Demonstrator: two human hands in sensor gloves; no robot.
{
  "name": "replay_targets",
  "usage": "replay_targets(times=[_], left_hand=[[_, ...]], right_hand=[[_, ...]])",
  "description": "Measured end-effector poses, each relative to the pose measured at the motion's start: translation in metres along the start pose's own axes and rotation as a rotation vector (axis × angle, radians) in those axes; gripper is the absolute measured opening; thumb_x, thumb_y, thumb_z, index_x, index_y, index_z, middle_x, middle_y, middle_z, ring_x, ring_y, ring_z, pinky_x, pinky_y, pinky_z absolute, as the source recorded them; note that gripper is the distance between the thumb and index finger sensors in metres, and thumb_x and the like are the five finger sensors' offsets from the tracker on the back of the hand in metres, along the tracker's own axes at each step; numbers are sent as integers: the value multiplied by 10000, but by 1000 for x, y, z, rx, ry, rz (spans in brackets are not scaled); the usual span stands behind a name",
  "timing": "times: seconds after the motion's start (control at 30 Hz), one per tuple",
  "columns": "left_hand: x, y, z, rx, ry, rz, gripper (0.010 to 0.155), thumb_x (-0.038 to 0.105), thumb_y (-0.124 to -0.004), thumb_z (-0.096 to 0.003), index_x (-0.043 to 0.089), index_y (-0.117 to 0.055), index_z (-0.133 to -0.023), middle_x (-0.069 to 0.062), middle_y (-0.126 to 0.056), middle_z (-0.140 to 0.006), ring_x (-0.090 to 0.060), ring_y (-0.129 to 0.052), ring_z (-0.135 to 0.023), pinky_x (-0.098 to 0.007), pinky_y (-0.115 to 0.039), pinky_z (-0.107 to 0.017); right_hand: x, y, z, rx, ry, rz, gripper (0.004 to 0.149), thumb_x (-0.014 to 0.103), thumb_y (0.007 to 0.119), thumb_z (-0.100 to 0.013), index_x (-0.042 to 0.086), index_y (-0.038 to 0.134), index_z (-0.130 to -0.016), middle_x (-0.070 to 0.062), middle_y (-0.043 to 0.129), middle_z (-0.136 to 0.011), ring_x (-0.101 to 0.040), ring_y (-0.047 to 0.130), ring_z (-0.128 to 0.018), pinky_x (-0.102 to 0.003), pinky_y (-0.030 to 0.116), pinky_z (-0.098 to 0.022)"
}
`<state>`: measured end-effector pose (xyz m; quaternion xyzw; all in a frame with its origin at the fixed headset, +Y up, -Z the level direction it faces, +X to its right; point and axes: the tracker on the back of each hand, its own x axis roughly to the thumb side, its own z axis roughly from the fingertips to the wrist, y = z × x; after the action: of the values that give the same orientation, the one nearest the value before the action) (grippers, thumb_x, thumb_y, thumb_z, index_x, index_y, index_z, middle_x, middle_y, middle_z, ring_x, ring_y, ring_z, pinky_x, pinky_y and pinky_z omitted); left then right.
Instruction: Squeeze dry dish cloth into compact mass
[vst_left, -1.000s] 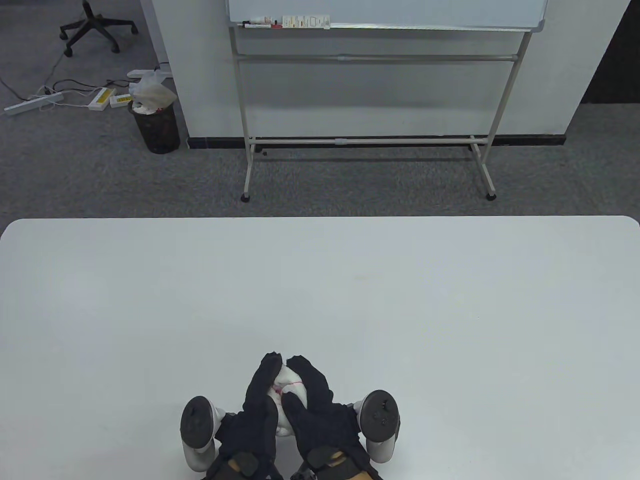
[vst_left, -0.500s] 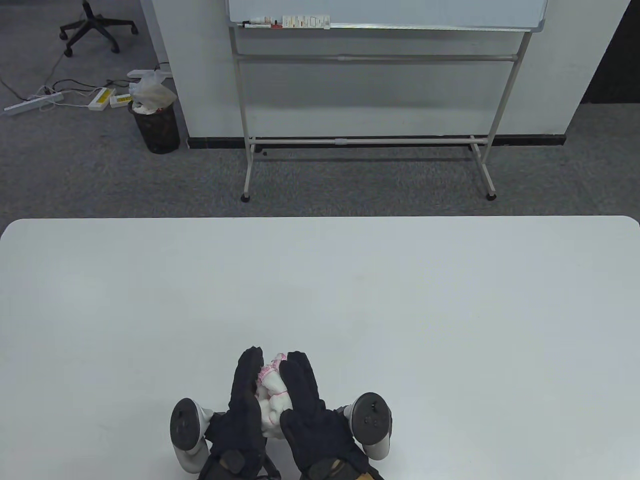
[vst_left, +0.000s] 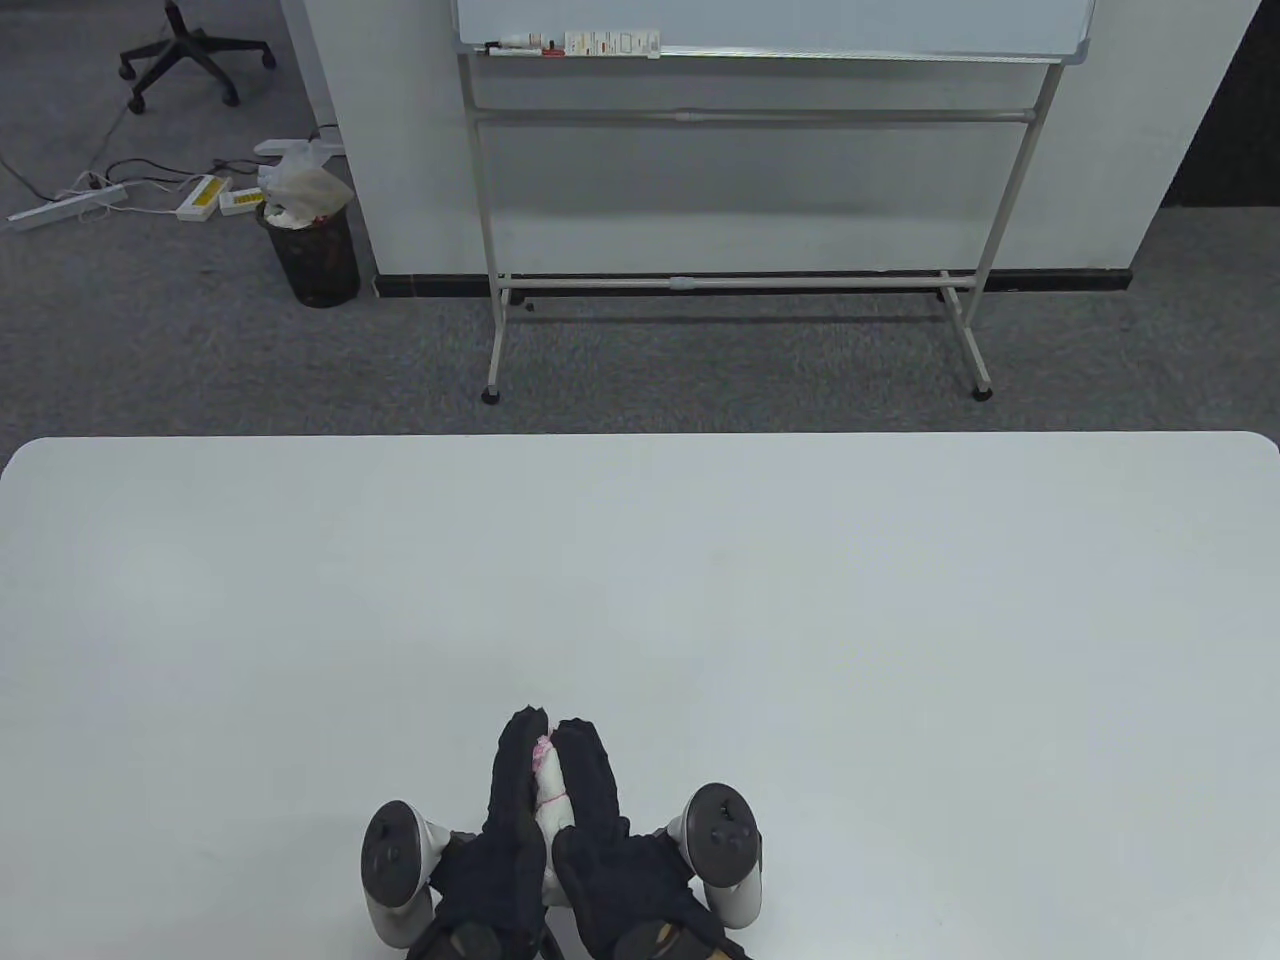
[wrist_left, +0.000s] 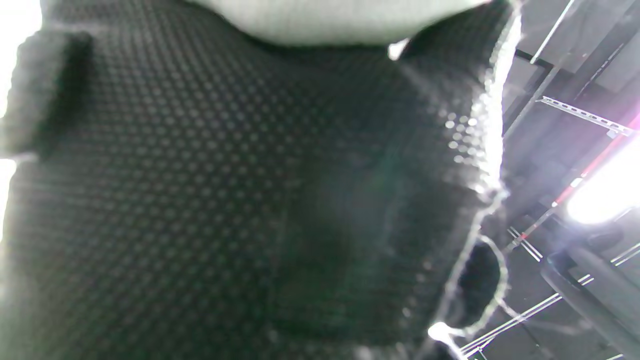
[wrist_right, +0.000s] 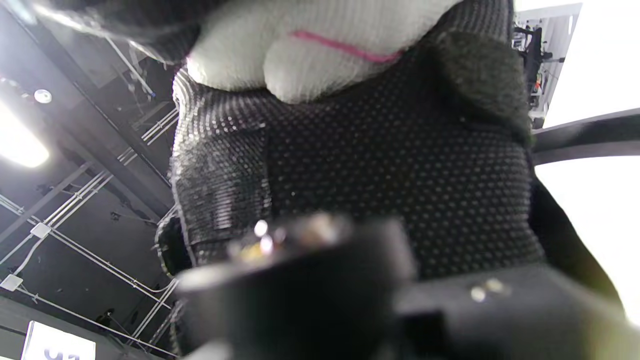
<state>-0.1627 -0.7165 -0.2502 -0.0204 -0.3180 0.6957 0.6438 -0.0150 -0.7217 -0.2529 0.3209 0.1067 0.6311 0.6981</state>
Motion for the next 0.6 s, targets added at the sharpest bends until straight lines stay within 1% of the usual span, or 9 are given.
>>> replay_targets(times=[0.13,0.2,0.27,0.3,0.33,0.4,0.43,0.5,0.6], left_hand=[[1,6,2,30,4,-12,736,700,-357,-537,349,39,-1048,-48,183,-1085,-373,178,-973,-595,-69,-672],[0,8,3,40,9,2,734,691,-358,-535,346,38,-1047,-50,182,-1085,-374,179,-974,-595,-61,-670],[-1,9,3,60,22,-5,732,686,-356,-535,341,38,-1047,-57,178,-1084,-385,175,-972,-601,-54,-663],[-2,10,3,80,41,-11,730,682,-355,-538,336,36,-1048,-65,174,-1084,-396,166,-972,-607,-55,-660],[-3,11,3,91,53,-10,730,676,-360,-538,329,29,-1049,-72,166,-1084,-408,152,-974,-613,-55,-657],[-5,15,4,97,91,-29,728,667,-374,-541,324,13,-1054,-92,134,-1094,-444,105,-984,-634,-64,-655],[-5,17,4,100,113,-54,729,668,-376,-541,315,-6,-1060,-118,60,-1116,-473,34,-1002,-656,-92,-659],[-5,20,5,105,147,-115,735,672,-374,-543,287,-52,-1080,-185,-63,-1135,-517,-103,-1016,-695,-186,-668],[0,24,5,145,178,-189,730,659,-409,-544,252,-164,-1100,-212,-199,-1140,-546,-229,-1007,-699,-292,-677]], right_hand=[[2,6,0,60,34,24,876,726,547,-482,323,-23,-1012,-57,-115,-1073,-435,-64,-1008,-606,145,-719],[4,6,-1,58,36,49,901,710,584,-488,293,-12,-1019,-109,-87,-1071,-484,-27,-996,-623,201,-727],[6,4,-2,13,36,61,890,669,619,-498,248,57,-1045,-177,29,-1084,-544,90,-994,-642,337,-721],[8,2,-1,-49,32,71,875,645,645,-498,216,132,-1061,-210,138,-1087,-576,201,-984,-645,434,-698],[8,0,0,-92,34,79,856,623,672,-497,178,220,-1072,-237,233,-1082,-598,311,-964,-643,520,-667],[8,-4,-1,-116,40,96,819,587,700,-492,133,324,-1060,-255,368,-1050,-604,470,-901,-625,638,-591],[8,-5,-1,-128,37,99,801,572,714,-492,121,360,-1052,-259,430,-1027,-599,550,-859,-612,684,-548],[7,-9,-1,-155,30,75,762,535,744,-492,96,432,-1031,-267,522,-980,-580,677,-784,-593,745,-471],[12,-14,-1,-186,-2,131,724,497,772,-495,91,480,-1019,-256,572,-960,-559,728,-757,-595,753,-441]])
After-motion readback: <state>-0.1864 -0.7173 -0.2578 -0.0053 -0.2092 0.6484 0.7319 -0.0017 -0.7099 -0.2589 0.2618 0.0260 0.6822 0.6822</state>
